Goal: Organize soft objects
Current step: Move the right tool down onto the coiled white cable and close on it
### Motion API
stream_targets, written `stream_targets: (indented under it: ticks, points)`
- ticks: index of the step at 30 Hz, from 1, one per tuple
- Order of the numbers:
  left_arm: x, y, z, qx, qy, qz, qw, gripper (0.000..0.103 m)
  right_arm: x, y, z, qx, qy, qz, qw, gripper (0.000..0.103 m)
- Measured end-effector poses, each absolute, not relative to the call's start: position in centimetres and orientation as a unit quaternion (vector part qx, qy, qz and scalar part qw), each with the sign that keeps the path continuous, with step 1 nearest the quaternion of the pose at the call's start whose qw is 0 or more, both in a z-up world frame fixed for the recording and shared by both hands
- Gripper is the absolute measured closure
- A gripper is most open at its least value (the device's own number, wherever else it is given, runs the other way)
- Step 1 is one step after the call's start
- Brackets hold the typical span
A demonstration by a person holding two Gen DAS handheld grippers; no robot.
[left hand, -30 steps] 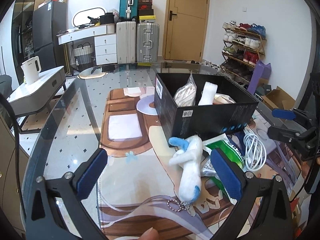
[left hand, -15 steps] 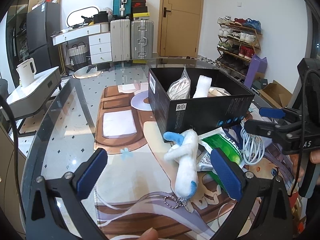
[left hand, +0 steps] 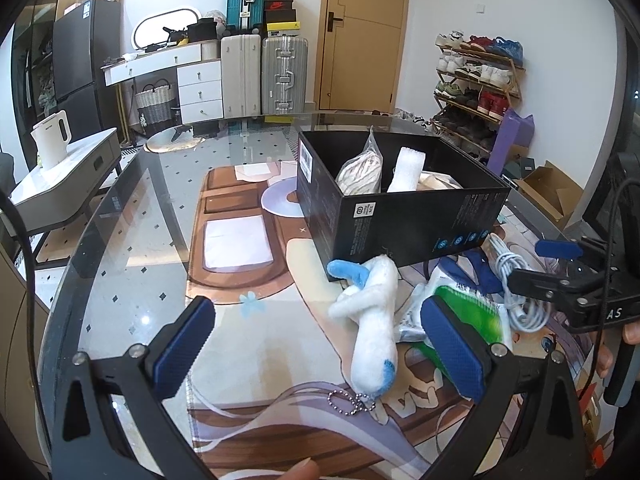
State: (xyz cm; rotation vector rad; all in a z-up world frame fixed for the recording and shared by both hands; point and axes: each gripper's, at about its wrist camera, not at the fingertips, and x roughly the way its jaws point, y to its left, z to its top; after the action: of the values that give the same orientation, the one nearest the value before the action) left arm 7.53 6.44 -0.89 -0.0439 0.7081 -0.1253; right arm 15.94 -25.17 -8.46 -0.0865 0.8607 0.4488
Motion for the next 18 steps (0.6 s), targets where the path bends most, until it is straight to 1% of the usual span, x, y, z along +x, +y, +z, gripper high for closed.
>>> stream_targets:
  ticks: [13, 14, 18]
  points:
    - [7.7, 6.1, -1.2, -0.017, 0.360, -0.067, 0.930, 0.000, 15.7, -27.7, -9.6, -0.032, 0.422, 0.212, 0.881, 0.002]
    - [7.7, 6.1, -1.2, -0.015, 0.361, -0.068, 0.930, 0.000, 15.7, -27.7, -9.5, -0.033, 0.421, 0.213, 0.881, 0.004]
    - [7.7, 6.0, -1.3, -0.012, 0.362, -0.070, 0.929, 0.000, 15.6, -28.1, -9.6, -0.033, 0.421, 0.213, 0.881, 0.020]
